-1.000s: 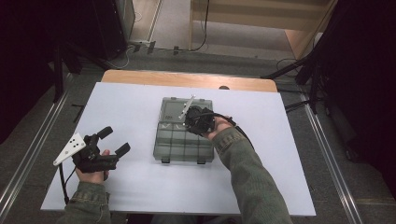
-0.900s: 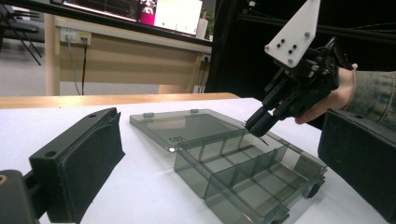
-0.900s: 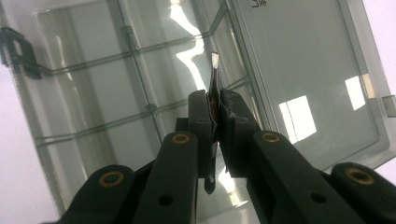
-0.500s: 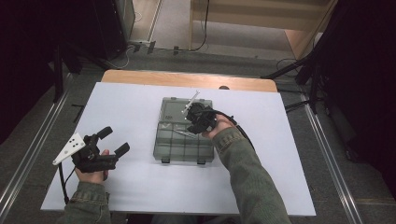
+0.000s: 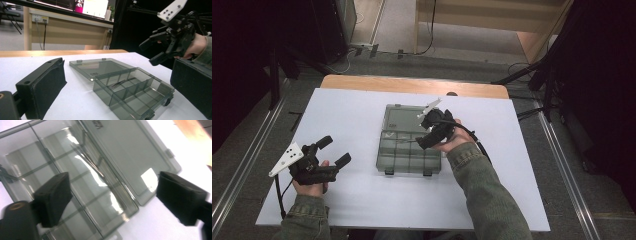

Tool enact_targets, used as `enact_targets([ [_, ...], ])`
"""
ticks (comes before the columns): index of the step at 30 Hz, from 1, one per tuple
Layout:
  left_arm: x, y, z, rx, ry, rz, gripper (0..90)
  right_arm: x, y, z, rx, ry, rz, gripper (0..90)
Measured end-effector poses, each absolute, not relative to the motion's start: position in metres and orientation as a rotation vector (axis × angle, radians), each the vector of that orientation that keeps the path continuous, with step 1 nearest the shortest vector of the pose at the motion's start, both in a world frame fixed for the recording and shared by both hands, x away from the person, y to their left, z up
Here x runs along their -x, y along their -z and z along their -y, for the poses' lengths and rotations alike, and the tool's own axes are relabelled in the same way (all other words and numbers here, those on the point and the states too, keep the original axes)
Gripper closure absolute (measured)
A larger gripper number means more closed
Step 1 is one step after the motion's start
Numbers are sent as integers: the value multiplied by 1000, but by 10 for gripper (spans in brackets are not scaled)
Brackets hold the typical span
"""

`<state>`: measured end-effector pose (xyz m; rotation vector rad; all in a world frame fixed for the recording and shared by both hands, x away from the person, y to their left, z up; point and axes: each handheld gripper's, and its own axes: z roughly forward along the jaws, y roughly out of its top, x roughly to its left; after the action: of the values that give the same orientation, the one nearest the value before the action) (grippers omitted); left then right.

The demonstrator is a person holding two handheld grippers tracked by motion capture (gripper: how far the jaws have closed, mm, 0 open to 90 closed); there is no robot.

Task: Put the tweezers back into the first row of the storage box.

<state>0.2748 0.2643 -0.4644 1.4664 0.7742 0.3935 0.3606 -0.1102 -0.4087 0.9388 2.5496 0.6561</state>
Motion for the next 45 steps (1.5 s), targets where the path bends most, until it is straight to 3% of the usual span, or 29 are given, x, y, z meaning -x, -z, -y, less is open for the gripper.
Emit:
enact_targets([
  [5,-275,465,-264,-1469,-392,-775,0,-348,408,125,-1026,-717,-2497,0],
  [14,-274,464,-264,-1471,-401,-774,0,-327,412,152,-1194,-775,-2334,0],
  [45,-275,465,-261,-1480,-397,-774,0,-246,443,233,-1266,-1137,-2029,0],
])
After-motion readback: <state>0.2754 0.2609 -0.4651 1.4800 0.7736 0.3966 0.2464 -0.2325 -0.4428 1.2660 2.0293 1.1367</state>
